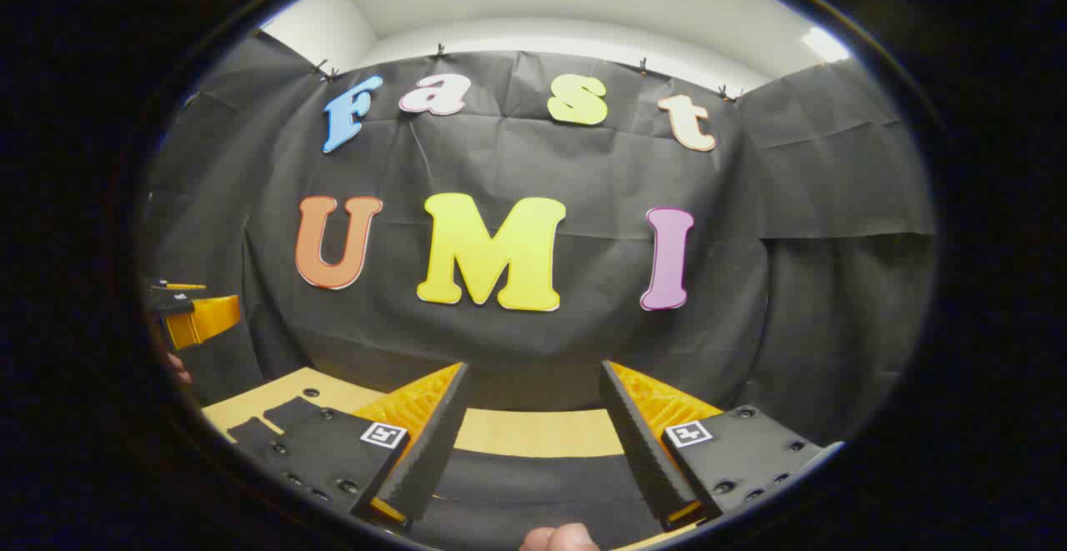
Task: Grasp the waist and the cuffs of the jeans and fold them to make the two legs overlap; first hold the waist and fold one-third of the jeans toward the cuffs, then hold the cuffs and fold the remaining one-third in the same direction to finish folding.
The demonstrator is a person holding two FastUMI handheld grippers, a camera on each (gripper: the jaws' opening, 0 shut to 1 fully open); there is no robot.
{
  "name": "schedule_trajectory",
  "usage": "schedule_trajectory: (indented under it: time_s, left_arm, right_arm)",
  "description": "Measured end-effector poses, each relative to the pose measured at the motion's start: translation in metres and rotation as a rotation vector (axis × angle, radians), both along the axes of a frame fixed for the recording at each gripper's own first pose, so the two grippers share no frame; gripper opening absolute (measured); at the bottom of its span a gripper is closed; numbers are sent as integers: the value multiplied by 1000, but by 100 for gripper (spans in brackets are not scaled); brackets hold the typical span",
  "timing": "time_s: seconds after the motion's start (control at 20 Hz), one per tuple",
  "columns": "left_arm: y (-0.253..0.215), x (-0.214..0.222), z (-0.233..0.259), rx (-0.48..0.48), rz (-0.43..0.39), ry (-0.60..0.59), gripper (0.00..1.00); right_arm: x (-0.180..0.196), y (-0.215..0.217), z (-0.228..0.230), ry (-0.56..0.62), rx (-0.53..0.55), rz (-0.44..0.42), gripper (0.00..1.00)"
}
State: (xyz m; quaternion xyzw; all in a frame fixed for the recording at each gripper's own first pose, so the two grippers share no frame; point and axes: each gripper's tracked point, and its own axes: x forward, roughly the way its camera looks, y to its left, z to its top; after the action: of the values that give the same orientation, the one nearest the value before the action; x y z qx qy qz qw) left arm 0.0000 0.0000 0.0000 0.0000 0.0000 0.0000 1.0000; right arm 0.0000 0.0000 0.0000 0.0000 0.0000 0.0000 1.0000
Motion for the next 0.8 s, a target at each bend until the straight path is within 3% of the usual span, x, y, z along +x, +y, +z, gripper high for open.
schedule_trajectory:
  time_s: [0.05,0.1,0.75,0.8]
  left_arm:
    - [0,0,0,1,0,1,92]
    - [0,-1,-2,2,0,-1,98]
    - [-10,6,-2,3,-47,3,98]
    - [-10,7,-3,0,-41,11,98]
  right_arm:
    - [-1,1,2,-2,-7,2,94]
    - [0,1,1,-5,-15,1,94]
    - [6,-26,4,-4,-20,-37,94]
    - [7,-31,2,3,-21,-40,98]
